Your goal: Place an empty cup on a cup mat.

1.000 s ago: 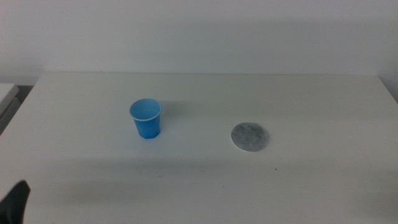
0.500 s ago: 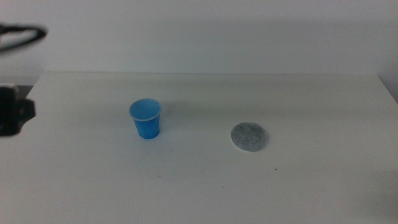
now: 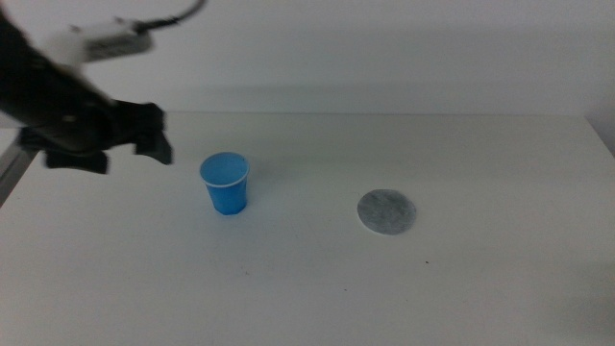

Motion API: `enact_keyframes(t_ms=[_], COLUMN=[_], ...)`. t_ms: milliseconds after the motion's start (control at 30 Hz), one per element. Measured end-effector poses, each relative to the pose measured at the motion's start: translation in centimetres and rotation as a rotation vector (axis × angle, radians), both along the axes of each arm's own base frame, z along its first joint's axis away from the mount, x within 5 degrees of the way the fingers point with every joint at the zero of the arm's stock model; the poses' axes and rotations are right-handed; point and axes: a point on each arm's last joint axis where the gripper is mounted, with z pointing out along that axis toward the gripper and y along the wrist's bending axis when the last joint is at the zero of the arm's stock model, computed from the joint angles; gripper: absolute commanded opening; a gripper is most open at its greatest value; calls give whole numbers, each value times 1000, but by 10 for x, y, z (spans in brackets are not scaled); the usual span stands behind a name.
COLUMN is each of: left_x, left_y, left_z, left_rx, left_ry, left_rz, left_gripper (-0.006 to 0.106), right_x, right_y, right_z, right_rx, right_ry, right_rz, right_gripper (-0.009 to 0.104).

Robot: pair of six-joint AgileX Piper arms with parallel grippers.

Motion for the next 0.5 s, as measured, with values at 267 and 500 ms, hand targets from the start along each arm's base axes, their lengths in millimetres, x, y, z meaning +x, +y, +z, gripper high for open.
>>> enact_keyframes(t_ms=[267,500], left_x=[64,95], left_y=[-46,-59], left_z=[-27,-74], left_rx=[129,175], left_ry=[81,166], left_rz=[-103,-127], left_gripper=[79,78], right_x=[0,0], right_y=[0,0], right_z=[0,0], right_rx=[0,0], right_ry=[0,0], right_rz=[0,0], right_gripper=[93,93])
